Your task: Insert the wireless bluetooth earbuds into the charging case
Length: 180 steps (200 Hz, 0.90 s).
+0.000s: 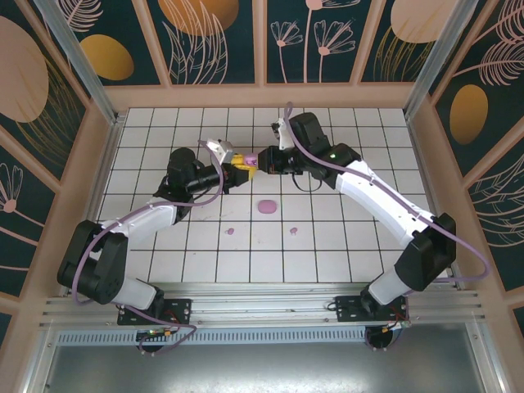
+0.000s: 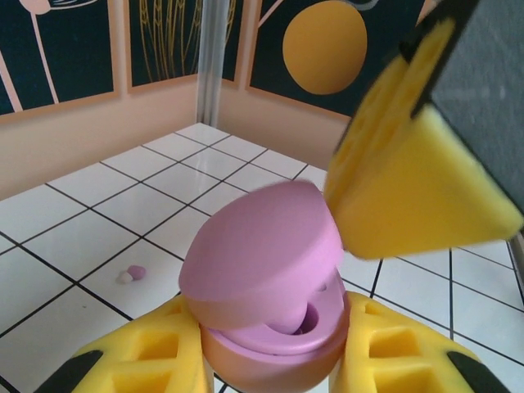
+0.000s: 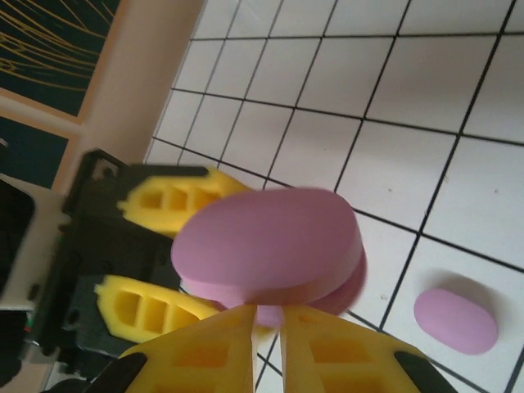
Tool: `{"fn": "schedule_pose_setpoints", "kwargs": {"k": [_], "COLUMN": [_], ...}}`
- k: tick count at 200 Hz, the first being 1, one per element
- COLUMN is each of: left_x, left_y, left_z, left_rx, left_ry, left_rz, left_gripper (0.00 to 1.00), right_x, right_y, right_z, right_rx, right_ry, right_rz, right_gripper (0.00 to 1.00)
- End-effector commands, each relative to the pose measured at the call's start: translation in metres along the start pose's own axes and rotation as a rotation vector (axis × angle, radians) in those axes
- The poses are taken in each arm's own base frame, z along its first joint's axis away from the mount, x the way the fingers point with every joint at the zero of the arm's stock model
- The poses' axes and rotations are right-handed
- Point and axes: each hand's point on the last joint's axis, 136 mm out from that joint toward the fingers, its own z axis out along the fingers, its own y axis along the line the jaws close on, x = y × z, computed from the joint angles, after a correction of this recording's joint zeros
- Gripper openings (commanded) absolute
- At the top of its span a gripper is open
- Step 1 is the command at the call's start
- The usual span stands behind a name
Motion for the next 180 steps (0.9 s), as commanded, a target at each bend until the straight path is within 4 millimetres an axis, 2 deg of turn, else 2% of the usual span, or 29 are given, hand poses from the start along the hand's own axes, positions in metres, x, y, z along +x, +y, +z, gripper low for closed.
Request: {"fn": "schedule_pose_setpoints", "kwargs": {"k": [1, 17, 52, 68, 124, 180], "left_x": [-0.020, -0.018, -0.017, -0.015, -0.011, -0.015], "left_y": [-0.017, -0.017, -0.018, -0.017, -0.012, -0.010], "left_z": [-0.001, -0.001, -0.003, -0.004, -0.004, -0.002], "left_rx": [0.060, 0.059, 0.051, 0.047, 0.017, 0.018], "left_ry": [-0.037, -0.031, -0.027, -0.024, -0.019, -0.038], "left_rz": [0.059, 0.061, 0.070, 0.069, 0.051, 0.034], "left_gripper": [0.00, 0.00, 0.00, 0.00, 0.00, 0.00], "right_x": [-0.021, -0.027, -0.028, -0.026, -0.032, -0.018], "right_y": [0.014, 0.013, -0.010, -0.015, -0.010, -0.009], "right_z": [-0.003, -0.002, 0.006, 0.007, -0.012, -0.023], "right_rx": [-0.038, -0.032, 0.006, 0.013, 0.005, 0.001], "right_ry": [-0.044, -0.052, -0.045, -0.042, -0.087, -0.068], "right_rz": [-0.031, -0.024, 0.039, 0.057, 0.053, 0.047], "right_gripper": [0.15, 0.14, 0.14, 0.14, 0.14, 0.14]}}
